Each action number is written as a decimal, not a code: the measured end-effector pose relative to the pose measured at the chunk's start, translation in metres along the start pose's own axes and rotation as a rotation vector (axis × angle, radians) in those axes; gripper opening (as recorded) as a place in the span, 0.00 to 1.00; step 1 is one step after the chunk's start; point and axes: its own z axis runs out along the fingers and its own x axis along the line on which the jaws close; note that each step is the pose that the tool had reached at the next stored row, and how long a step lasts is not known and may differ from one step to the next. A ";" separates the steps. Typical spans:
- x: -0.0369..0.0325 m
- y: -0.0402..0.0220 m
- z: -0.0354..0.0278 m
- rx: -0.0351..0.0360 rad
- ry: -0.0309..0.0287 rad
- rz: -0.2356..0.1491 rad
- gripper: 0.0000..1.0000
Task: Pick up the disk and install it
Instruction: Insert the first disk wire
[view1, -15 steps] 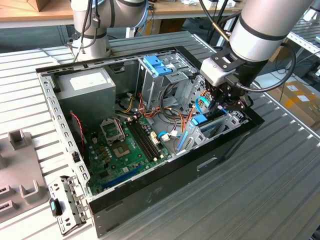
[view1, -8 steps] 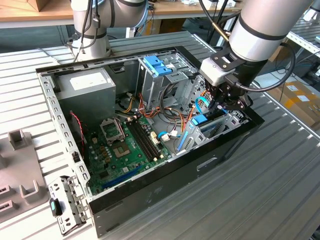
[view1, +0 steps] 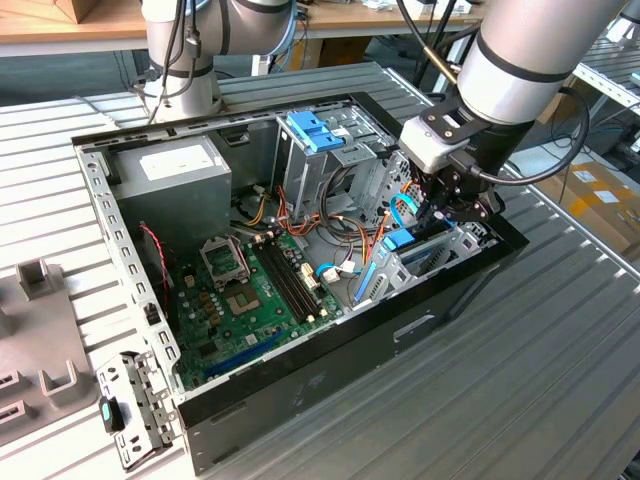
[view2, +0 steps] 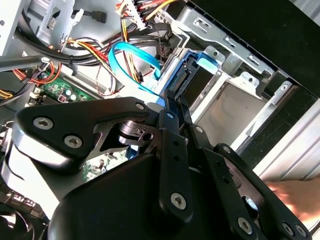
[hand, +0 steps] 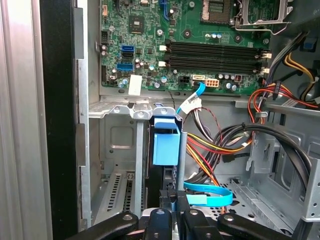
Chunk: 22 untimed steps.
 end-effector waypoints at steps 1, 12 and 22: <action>0.0000 -0.0003 0.0001 0.0000 0.0000 0.000 0.16; 0.0001 -0.0002 0.0015 0.0000 0.0001 0.000 0.16; -0.0001 -0.0007 -0.0015 0.0002 -0.0039 0.001 0.16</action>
